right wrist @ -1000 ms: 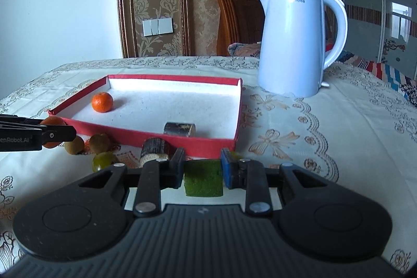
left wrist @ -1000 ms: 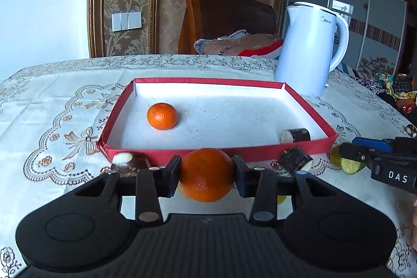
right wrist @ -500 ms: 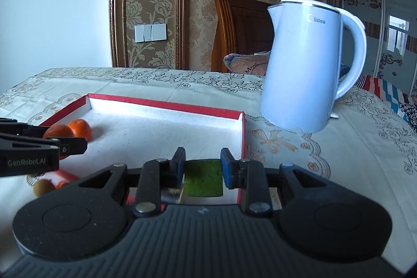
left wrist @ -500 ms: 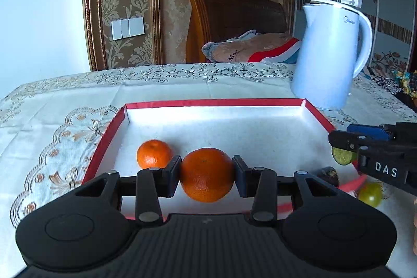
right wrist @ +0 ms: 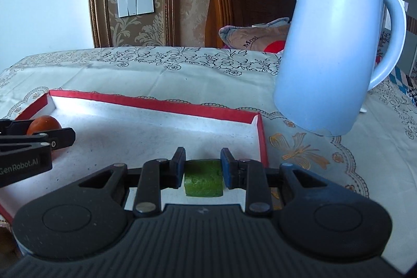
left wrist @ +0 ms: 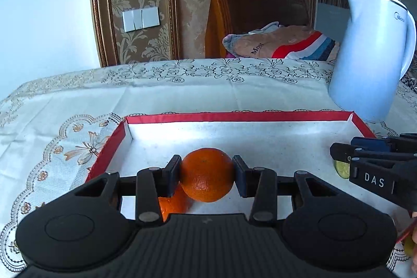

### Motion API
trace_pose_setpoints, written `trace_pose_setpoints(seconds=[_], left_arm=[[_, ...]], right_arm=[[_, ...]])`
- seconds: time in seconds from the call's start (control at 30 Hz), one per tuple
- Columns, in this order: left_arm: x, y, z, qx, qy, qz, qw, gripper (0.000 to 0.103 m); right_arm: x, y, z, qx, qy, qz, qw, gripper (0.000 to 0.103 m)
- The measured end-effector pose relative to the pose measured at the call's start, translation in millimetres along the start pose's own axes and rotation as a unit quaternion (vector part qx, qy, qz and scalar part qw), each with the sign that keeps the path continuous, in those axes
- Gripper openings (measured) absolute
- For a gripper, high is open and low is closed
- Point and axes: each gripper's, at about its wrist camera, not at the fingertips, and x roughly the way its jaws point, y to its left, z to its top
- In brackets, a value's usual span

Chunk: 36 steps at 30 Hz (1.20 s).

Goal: Organize fruits
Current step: 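Carry the cucumber and mandarin into the tray and open both grippers, then withdraw both open grippers from the tray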

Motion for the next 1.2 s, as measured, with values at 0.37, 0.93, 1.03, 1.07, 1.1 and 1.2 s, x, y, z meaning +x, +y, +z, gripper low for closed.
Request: trace_pose_setpoints(seconds=[0.37,0.93,1.03,1.07,1.1,1.2], left_arm=[[7.2,-2.1,0.9,0.0,0.0,0.004,1.0,0.042],[0.4,3.8,-1.4,-0.005,-0.022,0.004,0.9997,0.069],[-0.8,2.5,-2.9,0.002,-0.024,0.008,0.9997,0.07],[-1.4,2.0,-3.6,0.005,-0.026,0.008,0.9996,0.07],[-2.6,1.4,-4.6,0.009,-0.027,0.008,0.9996,0.07],[-3.9,-1.4,-7.0,0.019,-0.031,0.013,0.9992,0.07]], right_arm=[[10.7,-1.2,5.0,0.004,0.011,0.004,1.0,0.028],[-8.3,-3.0,1.2,0.01,-0.03,-0.017,0.999,0.077],[-8.7,-1.4,0.0,0.008,-0.029,-0.016,0.999,0.08],[-9.5,-0.9,-0.8,0.007,-0.03,-0.016,0.999,0.081],[-10.5,-0.4,-1.5,0.006,-0.031,-0.017,0.999,0.081],[-13.7,-0.1,-3.1,0.007,-0.036,-0.021,0.999,0.087]])
